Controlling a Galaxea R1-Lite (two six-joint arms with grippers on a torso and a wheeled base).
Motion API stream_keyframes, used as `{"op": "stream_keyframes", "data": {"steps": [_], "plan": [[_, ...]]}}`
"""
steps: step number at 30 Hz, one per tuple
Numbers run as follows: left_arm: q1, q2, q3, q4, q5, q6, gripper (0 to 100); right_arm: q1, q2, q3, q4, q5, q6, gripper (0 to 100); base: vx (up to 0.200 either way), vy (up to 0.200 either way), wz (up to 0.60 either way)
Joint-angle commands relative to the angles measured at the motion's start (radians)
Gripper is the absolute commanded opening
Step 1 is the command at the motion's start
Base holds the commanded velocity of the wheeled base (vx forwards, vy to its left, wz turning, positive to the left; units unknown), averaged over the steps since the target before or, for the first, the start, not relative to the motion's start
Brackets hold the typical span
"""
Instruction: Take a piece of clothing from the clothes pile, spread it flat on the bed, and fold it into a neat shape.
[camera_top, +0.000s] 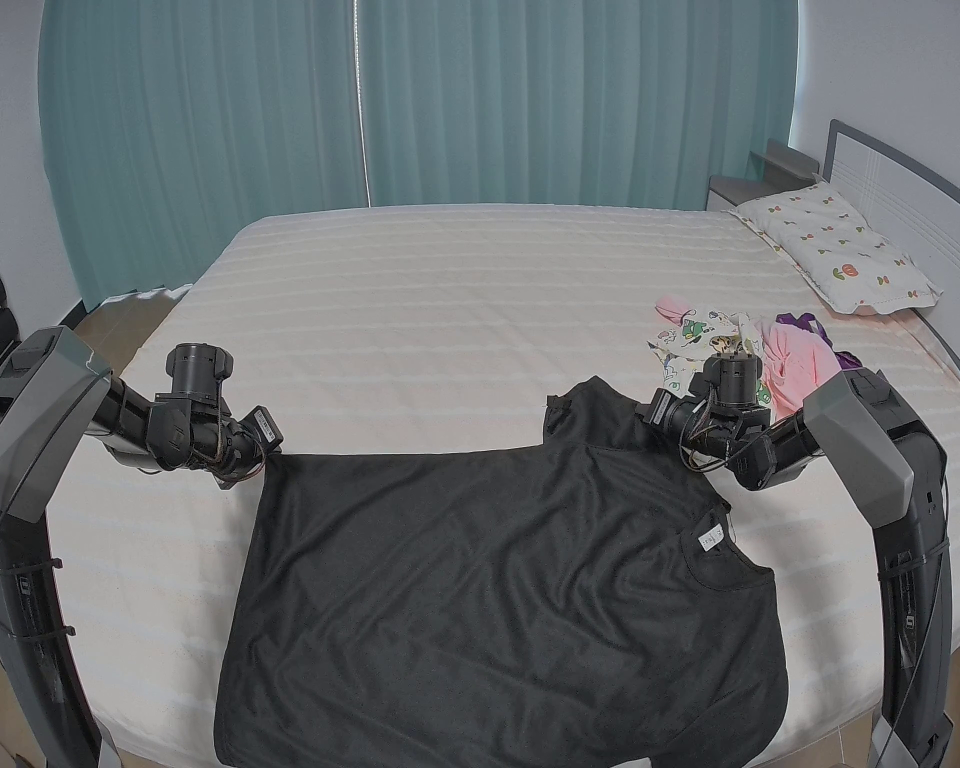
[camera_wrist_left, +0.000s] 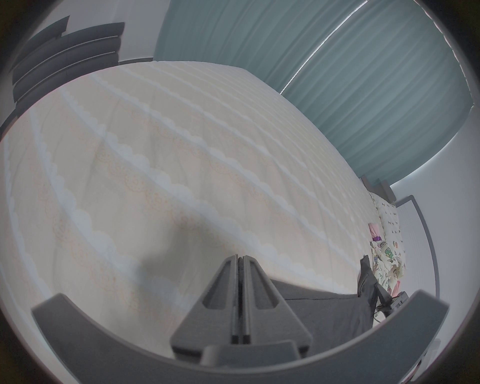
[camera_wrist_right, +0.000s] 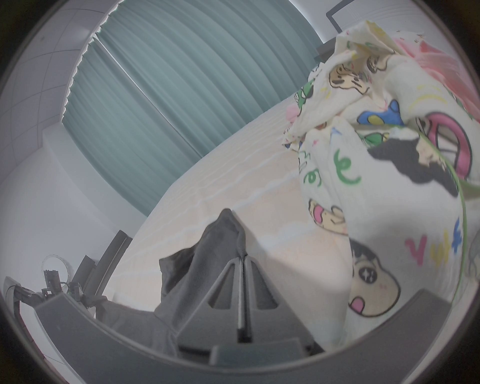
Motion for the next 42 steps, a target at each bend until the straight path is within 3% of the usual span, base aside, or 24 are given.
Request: {"op": "stream_keyframes", "data": {"steps": [1, 12, 16, 32, 33, 34, 35, 42], "plan": [[0.013, 0.004, -0.009, 0.001, 0.001, 0.000, 0, -0.010, 0.002, -0.045, -0.004, -0.014, 0.002, 0, 0.000, 0.000, 0.00], [0.048, 0.036, -0.061, -0.001, 0.002, -0.002, 0, -0.025, 0.067, -0.212, -0.018, -0.119, 0.041, 0, 0.000, 0.000, 0.00], [0.049, 0.051, -0.106, -0.001, 0.015, -0.059, 0, -0.021, 0.100, -0.283, -0.052, -0.178, 0.058, 0, 0.000, 0.000, 0.00], [0.051, 0.119, -0.152, -0.006, 0.038, -0.074, 0, -0.005, 0.133, -0.287, -0.057, -0.179, 0.047, 0, 0.000, 0.000, 0.00], [0.051, 0.123, -0.158, -0.004, 0.036, -0.076, 0, -0.005, 0.136, -0.287, -0.057, -0.179, 0.047, 100, 0.000, 0.000, 0.00], [0.051, 0.123, -0.158, -0.004, 0.036, -0.076, 0, -0.005, 0.136, -0.287, -0.057, -0.179, 0.047, 100, 0.000, 0.000, 0.00], [0.051, 0.129, -0.164, -0.003, 0.035, -0.077, 100, -0.005, 0.140, -0.283, -0.057, -0.178, 0.047, 100, 0.000, 0.000, 0.00], [0.049, 0.140, -0.175, -0.001, 0.038, -0.077, 100, 0.001, 0.110, -0.215, -0.063, -0.176, 0.048, 100, 0.000, 0.000, 0.00]]}}
